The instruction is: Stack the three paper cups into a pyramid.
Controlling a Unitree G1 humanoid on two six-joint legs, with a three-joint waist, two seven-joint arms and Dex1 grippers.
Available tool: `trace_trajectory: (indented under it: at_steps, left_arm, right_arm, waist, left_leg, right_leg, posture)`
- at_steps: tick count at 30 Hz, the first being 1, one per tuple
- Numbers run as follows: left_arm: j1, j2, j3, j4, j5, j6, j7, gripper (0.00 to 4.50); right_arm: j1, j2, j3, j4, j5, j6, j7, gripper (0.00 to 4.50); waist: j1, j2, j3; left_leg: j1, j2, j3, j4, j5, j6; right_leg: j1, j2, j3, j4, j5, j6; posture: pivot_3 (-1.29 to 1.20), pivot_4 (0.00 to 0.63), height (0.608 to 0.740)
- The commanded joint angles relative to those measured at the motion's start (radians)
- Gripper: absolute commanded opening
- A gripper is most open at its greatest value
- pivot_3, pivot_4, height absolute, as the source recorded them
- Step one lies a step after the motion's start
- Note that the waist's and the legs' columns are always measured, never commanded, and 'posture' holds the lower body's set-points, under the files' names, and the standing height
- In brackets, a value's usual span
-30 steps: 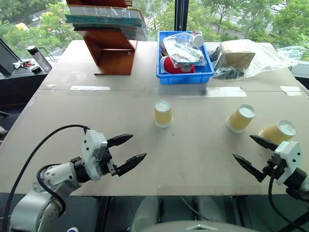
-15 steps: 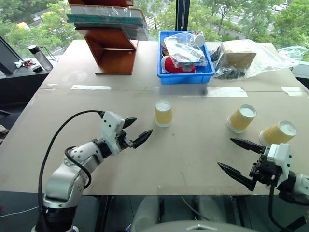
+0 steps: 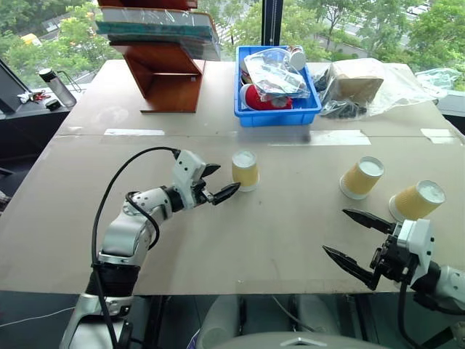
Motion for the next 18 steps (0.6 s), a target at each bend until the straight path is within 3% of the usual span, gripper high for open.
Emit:
trace_trajectory:
  at_steps: [1,18]
  left_arm:
    - [-0.042,-0.007,-0.010,0.033,0.015,-0.038,-0.039,4.50]
    - [-0.208,-0.044,-0.072,0.252,0.083,-0.141,-0.200,4.50]
  right_arm:
    - [0.009,0.010,0.013,-0.045,-0.006,-0.020,-0.016,4.45]
    - [0.067,0.077,0.042,-0.082,-0.066,-0.059,-0.102,4.45]
  waist:
    - [0.000,0.000,0.000]
    - [-0.002,0.000,0.000]
  left_leg:
    - [0.000,0.000,0.000,0.000,0.000,0.000]
    - [0.000,-0.001,0.000,0.000,0.000,0.000]
  right_leg:
    - [0.000,0.000,0.000,0.000,0.000,0.000]
    - [0.000,0.000,0.000,0.001,0.000,0.000]
  posture:
    - [0.00,0.150,0.740]
    - [0.00,0.150,0.740]
